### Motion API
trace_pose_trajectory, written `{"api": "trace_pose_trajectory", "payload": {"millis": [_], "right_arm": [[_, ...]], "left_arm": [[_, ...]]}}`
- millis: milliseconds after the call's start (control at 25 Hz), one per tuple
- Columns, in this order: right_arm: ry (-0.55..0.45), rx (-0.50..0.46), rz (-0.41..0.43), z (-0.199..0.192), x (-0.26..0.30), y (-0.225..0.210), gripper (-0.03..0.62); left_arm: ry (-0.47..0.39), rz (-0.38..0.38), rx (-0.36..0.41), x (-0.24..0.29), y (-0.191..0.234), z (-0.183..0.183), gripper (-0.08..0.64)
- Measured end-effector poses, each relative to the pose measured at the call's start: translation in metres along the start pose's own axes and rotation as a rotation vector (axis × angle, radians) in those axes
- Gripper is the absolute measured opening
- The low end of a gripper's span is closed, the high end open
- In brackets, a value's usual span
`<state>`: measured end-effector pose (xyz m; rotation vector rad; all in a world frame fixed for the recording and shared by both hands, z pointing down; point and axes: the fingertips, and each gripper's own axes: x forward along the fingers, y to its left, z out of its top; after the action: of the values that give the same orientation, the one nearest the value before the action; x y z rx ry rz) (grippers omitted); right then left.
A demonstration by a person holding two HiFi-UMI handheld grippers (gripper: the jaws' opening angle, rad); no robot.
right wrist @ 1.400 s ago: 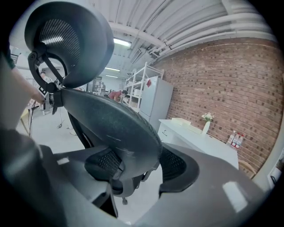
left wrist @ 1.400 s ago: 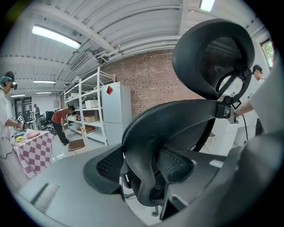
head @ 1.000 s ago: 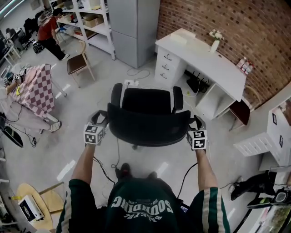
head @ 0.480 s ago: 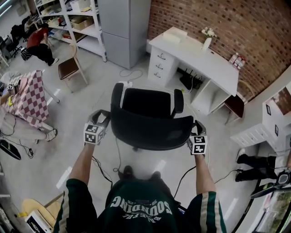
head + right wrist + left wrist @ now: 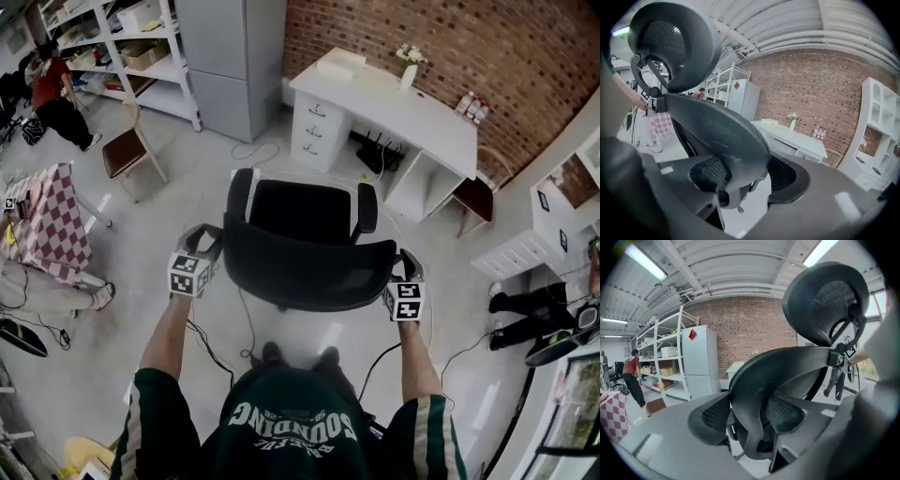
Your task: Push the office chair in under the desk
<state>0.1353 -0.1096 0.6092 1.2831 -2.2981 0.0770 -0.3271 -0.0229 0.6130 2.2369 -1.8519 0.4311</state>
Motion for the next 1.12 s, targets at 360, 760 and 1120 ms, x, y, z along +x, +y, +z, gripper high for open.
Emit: {"api": "trace_pose_trajectory", "payload": {"millis": [360,760,1120], "right_arm": [[0.034,0.033,-0.067,-0.019,-0.028,-0.002,0.258],[0.041,0.069,-0.156,-0.035,-0.057,-0.020,0.256],[0.054,0.107,-0.202,-0.038,-0.054,-0.035,0.256]], "left_arm": [[-0.015,-0.075,0.012,0.011,-0.013,0.004,0.231],[-0.034,-0.177,0.041,0.040,-0.039,0.013,0.233],[-0.028,-0.226,0.057,0.076,-0.045,0.026,0.233]]}}
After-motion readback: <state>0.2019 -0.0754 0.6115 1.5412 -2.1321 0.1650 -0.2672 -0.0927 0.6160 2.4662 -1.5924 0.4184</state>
